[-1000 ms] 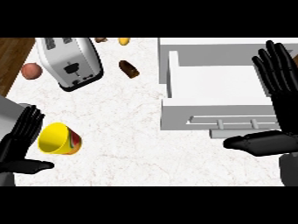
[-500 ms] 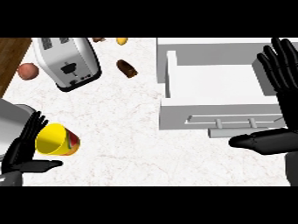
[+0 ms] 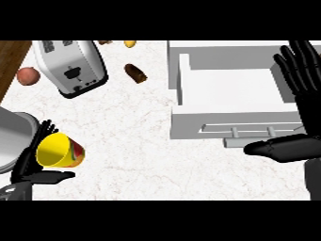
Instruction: Pick up the cup, place it into the drawer and close the drawer
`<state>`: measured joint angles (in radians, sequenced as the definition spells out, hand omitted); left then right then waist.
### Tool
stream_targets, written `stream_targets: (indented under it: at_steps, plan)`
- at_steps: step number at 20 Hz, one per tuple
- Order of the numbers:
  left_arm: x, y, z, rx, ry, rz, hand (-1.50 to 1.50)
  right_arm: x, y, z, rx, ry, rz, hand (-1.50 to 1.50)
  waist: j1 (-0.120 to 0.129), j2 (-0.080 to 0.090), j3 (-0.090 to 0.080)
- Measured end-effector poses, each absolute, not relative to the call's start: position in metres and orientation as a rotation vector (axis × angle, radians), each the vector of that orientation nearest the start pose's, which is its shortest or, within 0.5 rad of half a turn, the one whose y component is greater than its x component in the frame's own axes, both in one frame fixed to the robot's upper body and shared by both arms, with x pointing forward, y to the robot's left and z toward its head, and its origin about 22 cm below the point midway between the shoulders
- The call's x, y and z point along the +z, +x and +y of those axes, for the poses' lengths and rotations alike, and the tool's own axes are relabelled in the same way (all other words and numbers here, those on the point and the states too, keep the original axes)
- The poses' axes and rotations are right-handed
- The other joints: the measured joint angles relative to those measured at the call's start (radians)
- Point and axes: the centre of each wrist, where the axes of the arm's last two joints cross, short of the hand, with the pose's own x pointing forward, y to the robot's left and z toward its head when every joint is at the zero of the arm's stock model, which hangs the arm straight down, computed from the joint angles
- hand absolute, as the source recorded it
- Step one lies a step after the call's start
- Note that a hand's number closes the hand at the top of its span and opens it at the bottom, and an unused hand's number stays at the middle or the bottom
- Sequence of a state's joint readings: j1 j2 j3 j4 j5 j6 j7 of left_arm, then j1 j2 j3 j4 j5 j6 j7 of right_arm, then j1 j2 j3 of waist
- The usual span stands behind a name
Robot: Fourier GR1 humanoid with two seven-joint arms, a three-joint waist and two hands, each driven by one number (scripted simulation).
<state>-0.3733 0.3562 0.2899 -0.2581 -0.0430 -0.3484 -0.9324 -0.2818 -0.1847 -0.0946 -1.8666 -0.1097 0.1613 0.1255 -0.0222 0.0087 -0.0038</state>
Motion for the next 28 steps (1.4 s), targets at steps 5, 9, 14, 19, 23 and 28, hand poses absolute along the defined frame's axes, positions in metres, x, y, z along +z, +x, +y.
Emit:
stream_targets:
  at_steps: [5, 9, 14, 19, 23, 28]
  plan:
    - [-0.135, 0.239, 0.376, -0.018, -0.02, -1.608, -1.5, 0.147, 0.275, -0.254, 0.274, 0.07, -2.003, -1.5, -0.006, 0.003, -0.001]
    - [-0.137, 0.241, 0.372, -0.02, -0.044, -1.602, -1.5, 0.148, 0.272, -0.258, 0.279, 0.069, -2.0, -1.5, -0.006, 0.002, -0.001]
    - [-0.136, 0.251, 0.359, -0.002, -0.133, -1.602, 1.5, 0.153, 0.273, -0.261, 0.271, 0.073, -1.997, -1.5, -0.009, 0.003, -0.002]
    - [-0.131, 0.26, 0.353, -0.02, -0.101, -1.706, 1.5, 0.153, 0.272, -0.26, 0.282, 0.055, -1.994, -1.5, -0.006, 0.003, -0.002]
    - [-0.132, 0.263, 0.344, -0.024, 0.031, -1.791, 1.5, 0.153, 0.274, -0.263, 0.285, 0.055, -1.99, -1.5, -0.004, 0.003, -0.001]
    - [-0.141, 0.269, 0.31, 0.098, 0.203, -1.85, 1.5, 0.152, 0.275, -0.264, 0.277, 0.061, -1.994, -1.5, -0.005, 0.004, -0.001]
